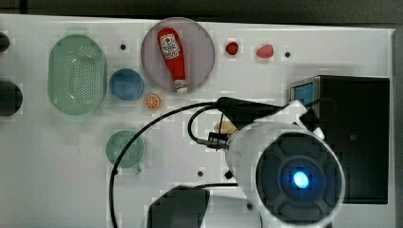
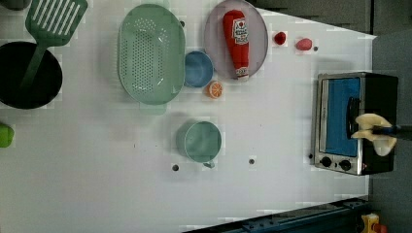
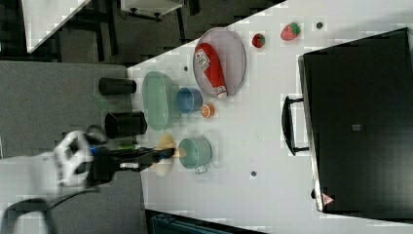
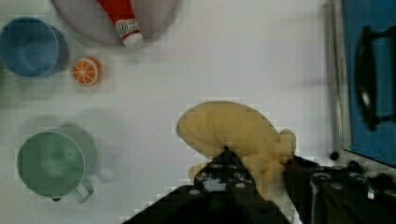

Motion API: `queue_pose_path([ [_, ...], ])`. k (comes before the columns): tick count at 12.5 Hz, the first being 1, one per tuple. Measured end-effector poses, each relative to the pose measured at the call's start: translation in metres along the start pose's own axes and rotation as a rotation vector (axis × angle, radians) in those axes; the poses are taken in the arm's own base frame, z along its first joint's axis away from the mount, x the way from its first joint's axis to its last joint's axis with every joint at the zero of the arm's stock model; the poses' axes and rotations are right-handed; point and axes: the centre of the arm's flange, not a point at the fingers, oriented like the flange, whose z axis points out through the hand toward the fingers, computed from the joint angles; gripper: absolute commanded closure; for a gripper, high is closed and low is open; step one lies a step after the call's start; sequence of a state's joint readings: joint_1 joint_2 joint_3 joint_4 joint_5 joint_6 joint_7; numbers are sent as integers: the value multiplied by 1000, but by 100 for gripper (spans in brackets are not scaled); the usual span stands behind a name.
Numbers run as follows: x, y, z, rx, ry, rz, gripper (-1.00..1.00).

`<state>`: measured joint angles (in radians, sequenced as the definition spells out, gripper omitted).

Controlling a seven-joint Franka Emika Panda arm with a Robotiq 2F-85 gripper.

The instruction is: Pick Banana and place it in mug.

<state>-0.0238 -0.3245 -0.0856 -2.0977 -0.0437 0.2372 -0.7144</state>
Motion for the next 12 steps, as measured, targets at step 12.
queue_pose_path([
  [12,-52,-302,116,-12,-137,91,38],
])
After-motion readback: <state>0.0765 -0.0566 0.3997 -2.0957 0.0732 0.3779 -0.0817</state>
